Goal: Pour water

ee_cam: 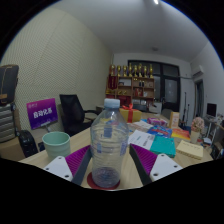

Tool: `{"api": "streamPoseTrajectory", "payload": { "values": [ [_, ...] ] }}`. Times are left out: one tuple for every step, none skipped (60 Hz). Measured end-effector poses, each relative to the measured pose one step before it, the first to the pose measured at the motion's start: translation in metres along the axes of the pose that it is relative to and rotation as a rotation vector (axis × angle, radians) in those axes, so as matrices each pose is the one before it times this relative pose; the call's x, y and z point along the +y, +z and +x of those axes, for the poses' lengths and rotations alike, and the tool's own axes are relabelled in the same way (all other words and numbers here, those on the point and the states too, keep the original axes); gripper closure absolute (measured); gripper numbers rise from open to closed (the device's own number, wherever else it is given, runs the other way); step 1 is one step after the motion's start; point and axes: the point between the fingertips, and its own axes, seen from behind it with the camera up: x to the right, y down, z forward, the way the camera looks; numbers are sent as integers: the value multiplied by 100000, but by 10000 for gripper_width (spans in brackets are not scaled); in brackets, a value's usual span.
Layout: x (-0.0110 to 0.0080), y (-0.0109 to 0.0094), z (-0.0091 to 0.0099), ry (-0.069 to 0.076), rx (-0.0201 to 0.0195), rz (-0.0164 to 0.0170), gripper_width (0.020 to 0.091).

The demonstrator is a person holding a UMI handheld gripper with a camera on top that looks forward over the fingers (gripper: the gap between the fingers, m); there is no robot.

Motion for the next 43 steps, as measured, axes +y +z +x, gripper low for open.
{"api": "streamPoseTrajectory", "payload": {
  "values": [
    [192, -415, 273, -112, 253, 276, 268],
    [13, -251, 94, -8, 235, 181, 268],
    [1, -253, 21, 69, 167, 62, 269],
    [29, -253, -17, 253, 60, -83, 271],
    [17, -242, -42, 400, -125, -79, 273],
    [7, -247, -80, 402, -364, 38, 268],
    [-33, -283, -93, 430, -424, 226, 272],
    [-33, -274, -115, 385, -357, 224, 272],
    [-90, -53, -181, 266, -198, -95, 271],
    [10, -140, -194, 180, -253, -282, 271],
    [57, -849, -41, 96, -308, -348, 272],
    [41, -346, -125, 169, -280, -189, 268],
    [15, -348, -140, 233, -343, -43, 270],
    [-12, -414, -179, 406, -398, 87, 270],
    [3, -447, -157, 514, -341, 86, 269],
    [7, -487, -157, 575, -289, -19, 270],
    [-2, -529, -159, 592, -248, -83, 270],
    [14, -533, -158, 632, -237, -147, 269],
    [-10, -580, -168, 615, -216, -123, 271],
    [-63, -535, -220, 617, -101, -77, 271],
    [-3, -708, -160, 592, -203, 129, 268],
    [-2, -715, -134, 485, -104, 90, 271],
    [-21, -671, -150, 363, -21, 44, 271],
    [-8, -669, -122, 228, 100, -55, 270],
    [20, -679, -63, 30, 261, -126, 273],
    [-20, -584, -89, -185, 379, -309, 272],
    [99, -880, -4, -360, 486, -167, 268],
    [76, -775, 22, -369, 603, -252, 272],
    [64, -782, 64, -336, 803, -170, 273],
    [53, -753, 123, -255, 936, -142, 268],
    [38, -755, 69, -257, 895, -90, 269],
    [22, -762, 62, -399, 681, -46, 269],
    [-37, -383, 68, -411, 421, 43, 266],
    [43, -1022, -41, -316, 212, 439, 265],
    [-54, -691, -48, -199, 1, 556, 269],
    [-60, -684, -69, -206, -151, 524, 267],
    [-59, -683, -69, -175, -284, 375, 266],
    [-59, -723, -107, -127, -411, 314, 269],
    [-119, -536, -229, -55, -434, 272, 268],
    [-47, -639, -67, 40, -355, 274, 270],
    [-51, -641, -52, 131, -278, 293, 271],
    [-57, -635, 11, 231, -203, 308, 269],
    [-75, -641, 18, 314, -150, 367, 267]
  ]
}}
